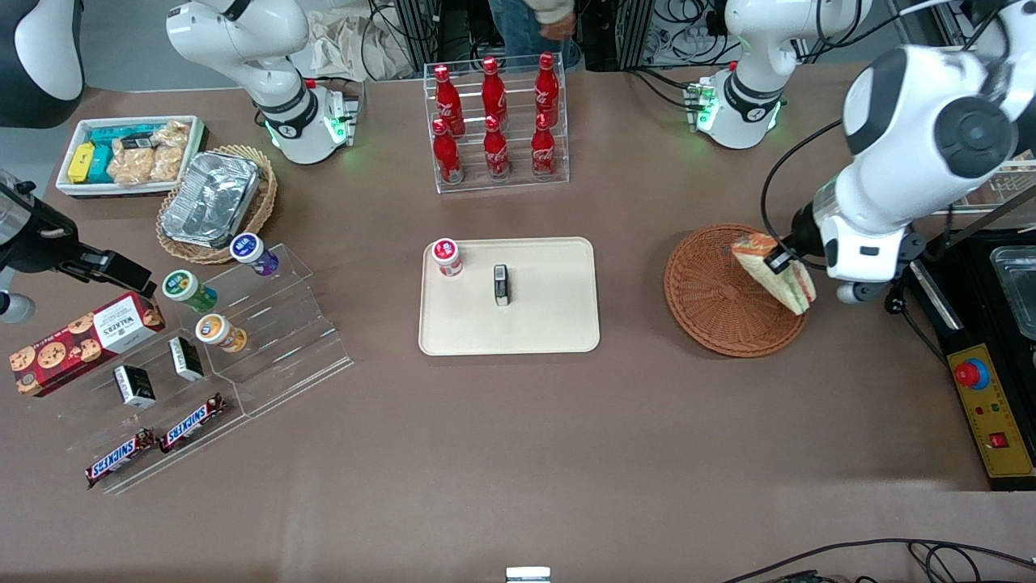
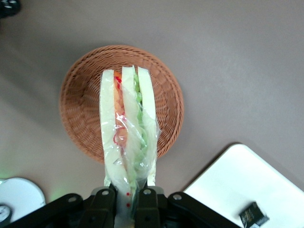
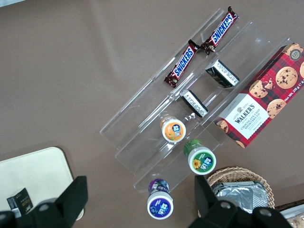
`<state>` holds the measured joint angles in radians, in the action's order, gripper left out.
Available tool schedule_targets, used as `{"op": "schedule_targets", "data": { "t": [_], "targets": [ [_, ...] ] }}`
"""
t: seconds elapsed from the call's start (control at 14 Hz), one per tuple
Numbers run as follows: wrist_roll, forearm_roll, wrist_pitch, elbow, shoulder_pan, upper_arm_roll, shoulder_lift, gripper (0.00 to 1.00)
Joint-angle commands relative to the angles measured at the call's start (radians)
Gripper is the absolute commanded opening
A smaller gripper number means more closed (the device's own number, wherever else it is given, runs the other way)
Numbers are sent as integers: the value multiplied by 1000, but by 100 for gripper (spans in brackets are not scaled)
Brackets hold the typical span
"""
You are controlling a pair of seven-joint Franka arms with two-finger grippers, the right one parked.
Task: Place sandwich from basket to tray
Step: 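Carry the held sandwich over the white tray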
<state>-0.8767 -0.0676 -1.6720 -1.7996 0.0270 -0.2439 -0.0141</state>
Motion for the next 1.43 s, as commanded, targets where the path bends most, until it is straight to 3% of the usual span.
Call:
{"op": "schedule_targets", "data": {
  "t": [0.0, 0.64, 0.86, 1.21, 1.36],
  "targets": [
    [-7, 29, 129, 169, -27, -2, -69, 0],
    [159, 25, 77, 160, -180, -2, -95, 0],
    [330, 20, 75, 157, -249, -3, -115, 0],
    [296, 16, -61, 109, -395, -2, -200, 0],
    [220, -30, -190, 48, -427, -2, -243, 0]
  ]
}}
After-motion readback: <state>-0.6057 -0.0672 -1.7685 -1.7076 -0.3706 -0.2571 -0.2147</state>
